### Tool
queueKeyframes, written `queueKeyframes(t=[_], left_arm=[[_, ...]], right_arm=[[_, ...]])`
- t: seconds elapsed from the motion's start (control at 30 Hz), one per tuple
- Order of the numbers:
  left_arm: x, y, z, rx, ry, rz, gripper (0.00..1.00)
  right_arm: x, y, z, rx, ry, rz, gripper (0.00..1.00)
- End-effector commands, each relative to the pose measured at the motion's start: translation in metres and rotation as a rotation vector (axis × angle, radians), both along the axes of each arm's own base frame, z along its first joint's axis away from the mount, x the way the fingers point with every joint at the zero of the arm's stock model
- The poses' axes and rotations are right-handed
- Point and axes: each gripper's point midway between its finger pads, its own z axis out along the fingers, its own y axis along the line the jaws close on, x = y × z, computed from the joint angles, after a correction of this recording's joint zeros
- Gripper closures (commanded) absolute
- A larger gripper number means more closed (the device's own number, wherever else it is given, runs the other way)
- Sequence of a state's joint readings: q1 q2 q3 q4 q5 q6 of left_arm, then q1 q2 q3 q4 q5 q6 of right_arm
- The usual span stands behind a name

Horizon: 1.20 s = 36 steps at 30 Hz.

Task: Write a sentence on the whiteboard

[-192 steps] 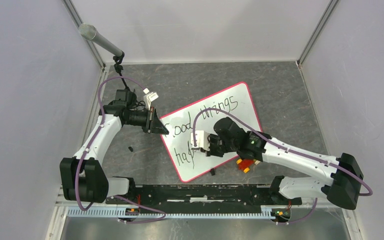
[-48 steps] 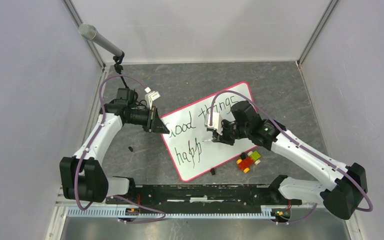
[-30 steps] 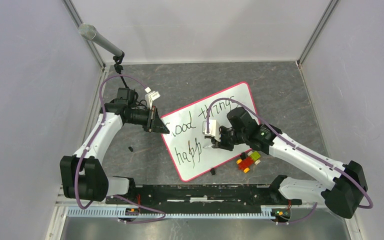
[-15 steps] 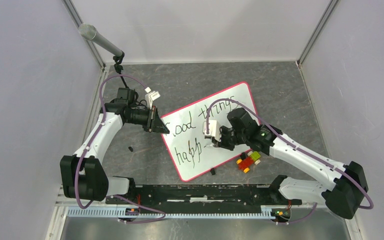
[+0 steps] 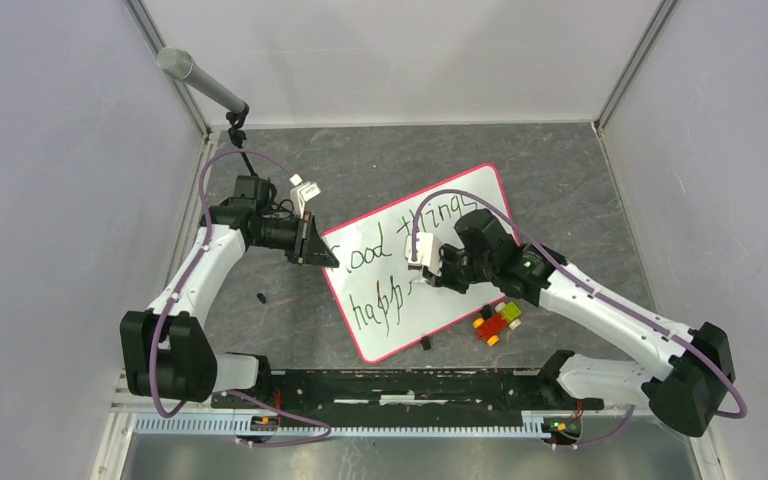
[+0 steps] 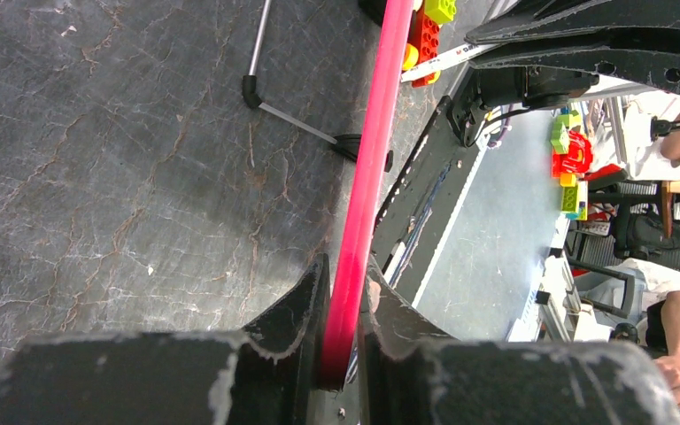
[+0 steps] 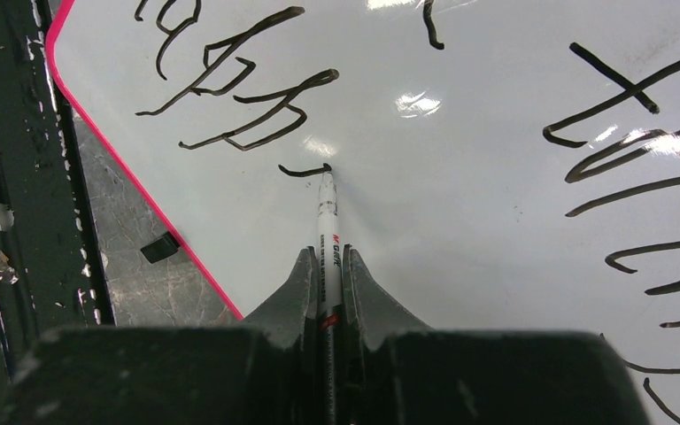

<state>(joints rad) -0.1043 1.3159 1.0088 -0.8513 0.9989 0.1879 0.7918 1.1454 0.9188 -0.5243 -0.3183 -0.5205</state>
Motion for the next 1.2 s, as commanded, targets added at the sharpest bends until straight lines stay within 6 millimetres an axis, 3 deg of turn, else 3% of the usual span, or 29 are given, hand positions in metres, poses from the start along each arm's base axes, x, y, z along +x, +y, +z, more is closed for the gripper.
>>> queueKeyframes(t=[0.0, 0.2, 0.5, 0.77, 1.0, 1.17], left_arm=[[0.016, 0.009, -0.016, 0.122, -0.09, -0.001, 0.98], [0.016, 0.009, -0.017, 0.122, -0.091, -0.002, 0.98], [0.017, 0.009, -0.017, 0.122, -0.092, -0.002, 0.98], [0.017, 0.009, -0.016, 0.12, -0.092, -0.003, 0.98], [0.016, 0.008, -0.014, 0.117, -0.095, -0.003, 0.98], [0.017, 0.008, -0.014, 0.117, -0.094, -0.003, 0.98]], right_arm=[[0.004, 0.014, 0.011, 0.045, -0.019, 0.019, 1.0], [-0.007, 0.016, -0.003, 0.03, 0.007, 0.044, 1.0], [-0.019, 0.0, -0.024, -0.015, 0.031, 0.04, 1.0], [-0.009, -0.007, -0.009, -0.027, -0.023, 0.01, 1.0], [-0.005, -0.001, 0.019, 0.017, -0.047, 0.013, 1.0], [0.001, 0.0, 0.018, 0.011, -0.062, 0.0, 1.0]])
